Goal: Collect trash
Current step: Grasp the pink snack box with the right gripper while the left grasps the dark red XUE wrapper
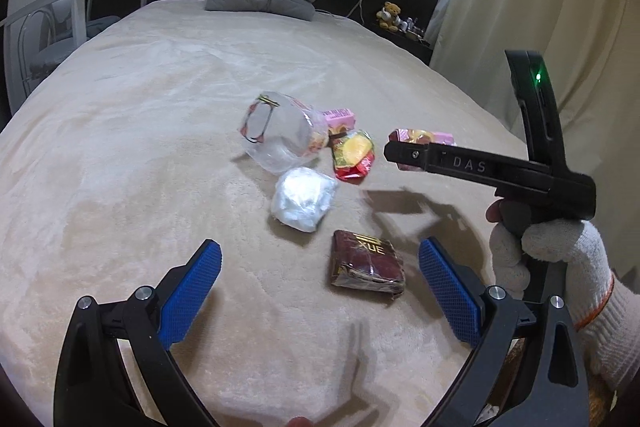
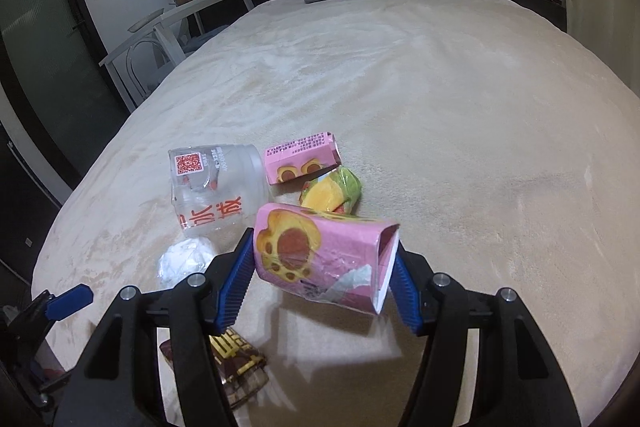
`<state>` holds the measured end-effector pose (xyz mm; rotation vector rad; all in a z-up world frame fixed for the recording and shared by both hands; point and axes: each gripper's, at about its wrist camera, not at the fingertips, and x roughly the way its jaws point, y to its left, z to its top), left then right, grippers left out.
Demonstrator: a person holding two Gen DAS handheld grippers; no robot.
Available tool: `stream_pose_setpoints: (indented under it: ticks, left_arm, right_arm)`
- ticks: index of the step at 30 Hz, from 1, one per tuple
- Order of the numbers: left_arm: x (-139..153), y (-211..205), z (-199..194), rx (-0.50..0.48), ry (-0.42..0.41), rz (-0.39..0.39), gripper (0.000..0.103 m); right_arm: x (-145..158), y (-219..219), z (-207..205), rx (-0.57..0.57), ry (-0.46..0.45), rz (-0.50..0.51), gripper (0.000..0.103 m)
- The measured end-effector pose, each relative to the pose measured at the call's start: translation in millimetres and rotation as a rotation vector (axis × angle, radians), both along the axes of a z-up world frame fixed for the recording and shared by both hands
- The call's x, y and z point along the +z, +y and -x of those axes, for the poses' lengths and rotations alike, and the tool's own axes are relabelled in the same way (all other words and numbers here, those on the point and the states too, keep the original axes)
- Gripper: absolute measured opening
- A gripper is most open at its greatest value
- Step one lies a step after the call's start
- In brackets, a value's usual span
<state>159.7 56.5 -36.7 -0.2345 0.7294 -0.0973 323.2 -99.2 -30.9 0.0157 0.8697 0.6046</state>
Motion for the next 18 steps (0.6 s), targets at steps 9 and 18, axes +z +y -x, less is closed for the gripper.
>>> stream_pose_setpoints:
  ticks: [9,18]
  left_arm:
    - [-25,-44,-24,-0.074,0.110,-0.142,0.096]
    - [-39,-72,-47,-0.059,0.158,-0.234,0.084]
  right_arm:
    - [9,-33,15,0.014,0.011,-0.018,0.062]
    - [13,-55,26,0.043,0.019,-0.022,0.062]
